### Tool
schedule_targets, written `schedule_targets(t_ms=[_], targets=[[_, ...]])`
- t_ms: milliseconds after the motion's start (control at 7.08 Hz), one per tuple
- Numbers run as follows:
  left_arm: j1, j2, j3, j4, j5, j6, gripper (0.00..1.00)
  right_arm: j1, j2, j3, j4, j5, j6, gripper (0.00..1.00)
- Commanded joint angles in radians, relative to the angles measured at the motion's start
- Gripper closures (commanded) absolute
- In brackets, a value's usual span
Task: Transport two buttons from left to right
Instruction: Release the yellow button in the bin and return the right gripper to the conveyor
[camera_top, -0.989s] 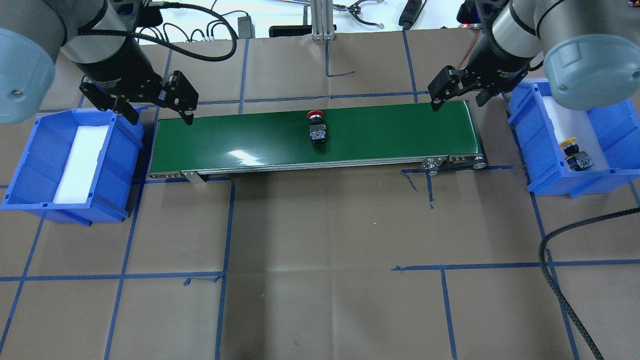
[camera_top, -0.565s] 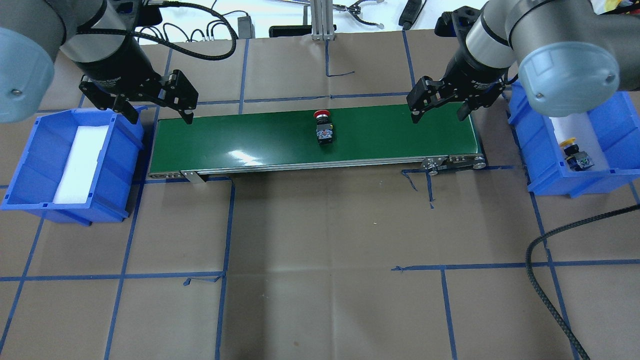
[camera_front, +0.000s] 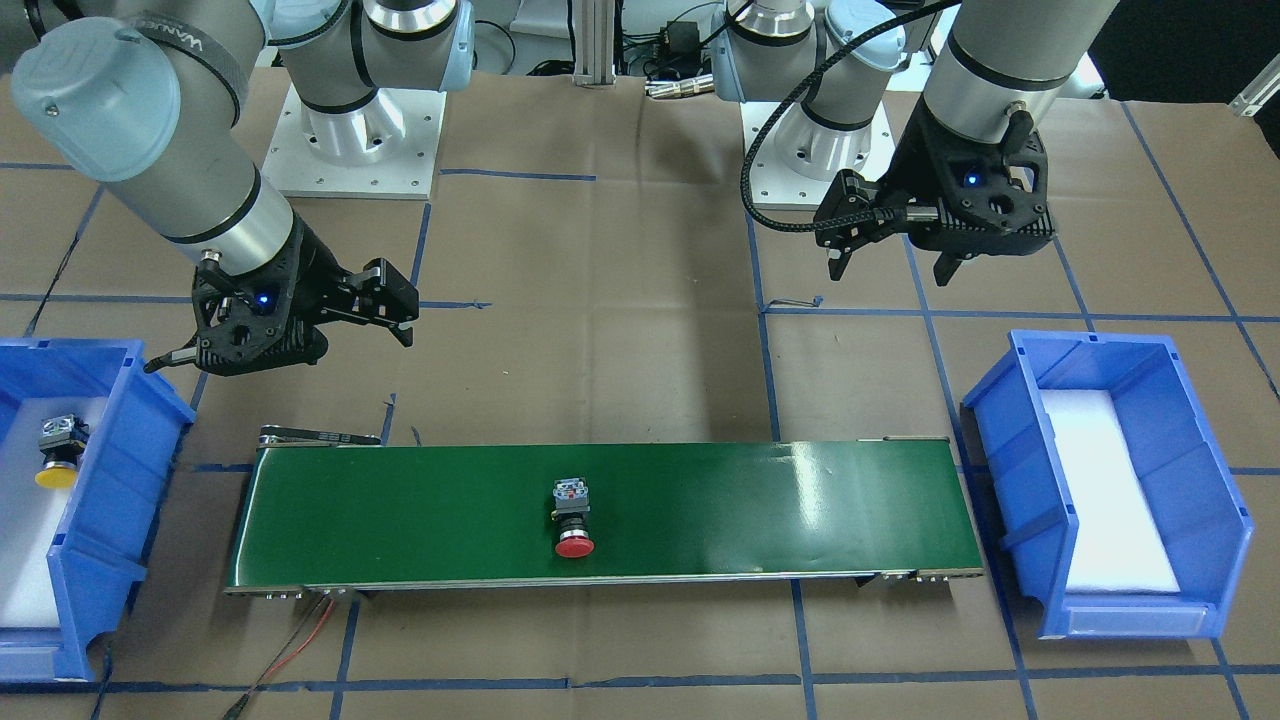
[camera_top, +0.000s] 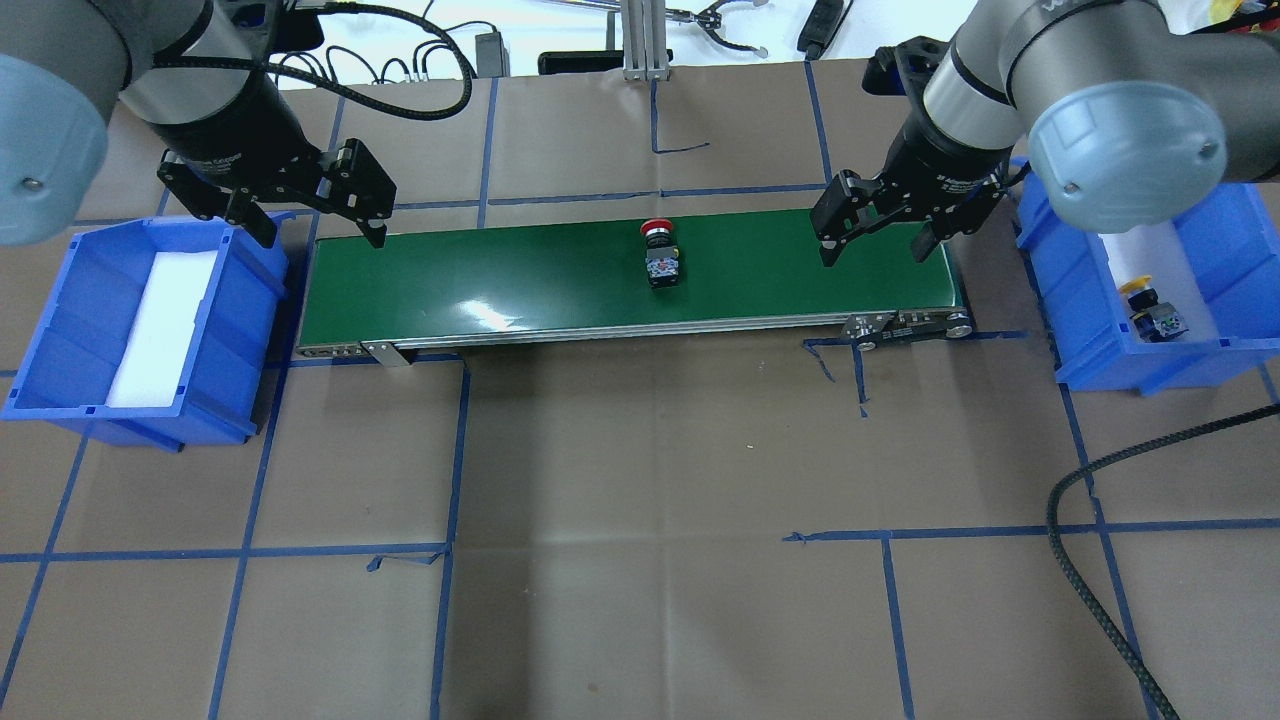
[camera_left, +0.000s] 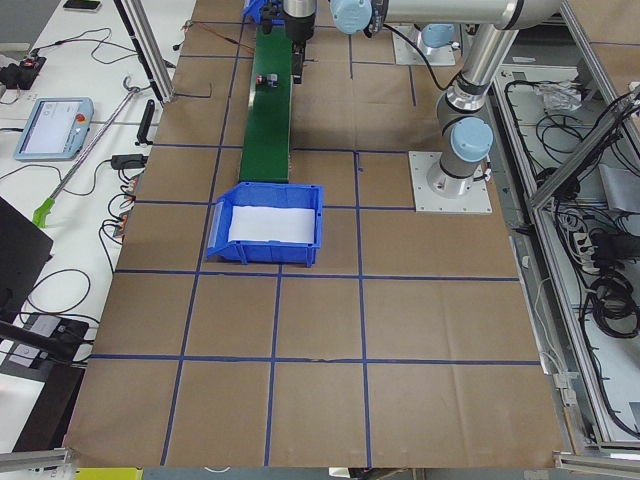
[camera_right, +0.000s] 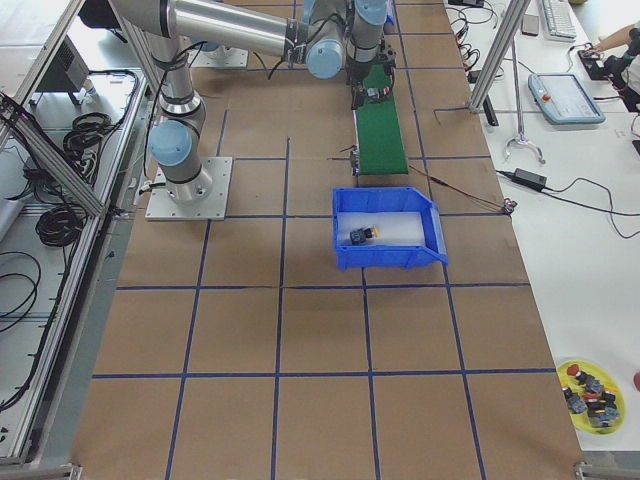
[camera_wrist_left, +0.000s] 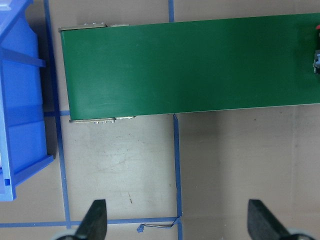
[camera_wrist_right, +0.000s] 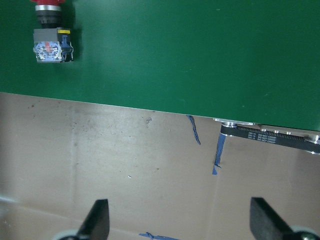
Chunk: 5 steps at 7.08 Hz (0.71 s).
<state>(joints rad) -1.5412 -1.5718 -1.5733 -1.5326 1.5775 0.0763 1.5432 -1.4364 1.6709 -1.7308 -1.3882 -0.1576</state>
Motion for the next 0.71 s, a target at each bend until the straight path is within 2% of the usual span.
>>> schedule_targets(t_ms=[0, 283, 424, 565], targets=[[0.0, 0.001, 0.001, 0.0, -0.001, -0.001, 0.0, 0.0, 0.016, -0.002, 0.005, -0.003, 0.007, 0.0], [0.0, -0.001, 0.001, 0.0, -0.001, -0.001, 0.0, 0.0, 0.022, -0.005, -0.01, -0.008, 0.038, 0.0], [0.0, -0.001, 0.002, 0.0, -0.001, -0.001, 0.0, 0.002, 0.022, -0.008, -0.013, -0.041, 0.094, 0.0], [0.0, -0.001, 0.004, 0.0, -0.001, -0.001, 0.0, 0.006, 0.024, -0.007, -0.054, -0.12, 0.108, 0.0]])
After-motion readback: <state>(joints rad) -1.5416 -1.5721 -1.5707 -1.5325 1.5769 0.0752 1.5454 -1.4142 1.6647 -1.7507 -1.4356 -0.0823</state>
